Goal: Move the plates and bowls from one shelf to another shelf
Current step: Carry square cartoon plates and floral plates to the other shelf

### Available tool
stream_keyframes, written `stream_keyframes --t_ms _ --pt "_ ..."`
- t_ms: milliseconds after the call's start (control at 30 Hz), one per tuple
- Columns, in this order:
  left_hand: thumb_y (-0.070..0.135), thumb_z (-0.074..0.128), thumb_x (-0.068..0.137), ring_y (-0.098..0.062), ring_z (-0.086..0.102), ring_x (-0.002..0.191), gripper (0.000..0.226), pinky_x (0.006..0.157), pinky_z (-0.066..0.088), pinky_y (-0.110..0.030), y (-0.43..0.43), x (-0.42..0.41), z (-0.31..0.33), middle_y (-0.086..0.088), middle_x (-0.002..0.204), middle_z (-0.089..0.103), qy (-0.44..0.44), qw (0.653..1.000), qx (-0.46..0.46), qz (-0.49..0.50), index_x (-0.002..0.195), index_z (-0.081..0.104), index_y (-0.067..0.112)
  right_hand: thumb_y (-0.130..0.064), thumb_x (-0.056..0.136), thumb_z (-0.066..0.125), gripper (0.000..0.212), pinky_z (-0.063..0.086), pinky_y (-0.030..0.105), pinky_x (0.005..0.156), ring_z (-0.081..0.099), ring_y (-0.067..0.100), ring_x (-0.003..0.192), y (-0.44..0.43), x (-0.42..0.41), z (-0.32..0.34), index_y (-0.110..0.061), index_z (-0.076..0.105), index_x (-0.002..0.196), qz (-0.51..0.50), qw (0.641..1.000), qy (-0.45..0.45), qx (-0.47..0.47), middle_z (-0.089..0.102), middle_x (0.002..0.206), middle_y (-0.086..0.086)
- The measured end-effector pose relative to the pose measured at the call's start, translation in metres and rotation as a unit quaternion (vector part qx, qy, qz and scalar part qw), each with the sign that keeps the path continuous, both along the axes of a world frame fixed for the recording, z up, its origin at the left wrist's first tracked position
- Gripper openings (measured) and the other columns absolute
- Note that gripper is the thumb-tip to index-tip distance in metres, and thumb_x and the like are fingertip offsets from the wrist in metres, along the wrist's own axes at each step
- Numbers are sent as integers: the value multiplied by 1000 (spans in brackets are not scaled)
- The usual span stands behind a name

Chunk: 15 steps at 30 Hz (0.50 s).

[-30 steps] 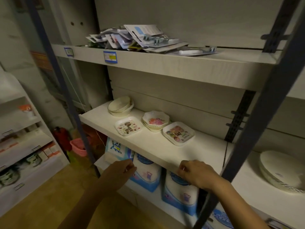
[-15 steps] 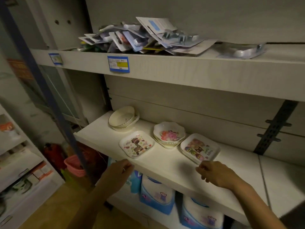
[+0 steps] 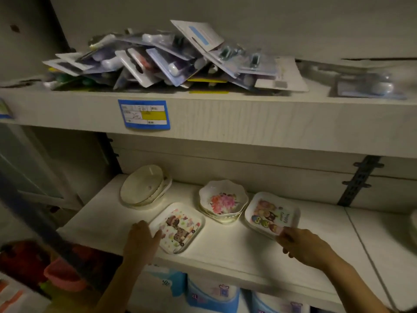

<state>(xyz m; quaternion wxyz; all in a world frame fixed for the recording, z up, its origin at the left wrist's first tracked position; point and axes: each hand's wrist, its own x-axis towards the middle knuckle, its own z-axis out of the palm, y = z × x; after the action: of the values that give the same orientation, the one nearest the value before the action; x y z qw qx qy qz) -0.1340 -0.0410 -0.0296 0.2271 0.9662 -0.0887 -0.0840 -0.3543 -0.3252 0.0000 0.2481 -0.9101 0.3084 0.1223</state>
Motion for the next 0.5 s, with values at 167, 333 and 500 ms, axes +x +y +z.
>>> stream_keyframes --t_ms 167,333,500 --pt "48 43 90 -30 55 92 61 81 41 -33 -3 28 -12 -19 100 57 147 986 74 36 114 52 -7 -46 94 37 30 54 34 86 65 15 91 0 -14 -7 -26 56 106 -115 993 1 13 67 99 -4" --pt "42 66 79 -29 57 77 51 69 39 -33 -4 54 -26 -18 79 62 171 985 25 13 85 65 -9 -44 94 39 21 53 32 85 65 13 87 3 -21 -5 -27 51 91 -190 982 3 11 67 92 -4" --pt "12 57 86 -27 55 50 40 50 38 -29 -1 70 -39 -13 46 63 204 978 -43 0 53 62 -10 -39 95 40 30 51 29 84 63 12 85 4 -11 -11 -17 57 107 -250 968 5 29 68 97 -1"
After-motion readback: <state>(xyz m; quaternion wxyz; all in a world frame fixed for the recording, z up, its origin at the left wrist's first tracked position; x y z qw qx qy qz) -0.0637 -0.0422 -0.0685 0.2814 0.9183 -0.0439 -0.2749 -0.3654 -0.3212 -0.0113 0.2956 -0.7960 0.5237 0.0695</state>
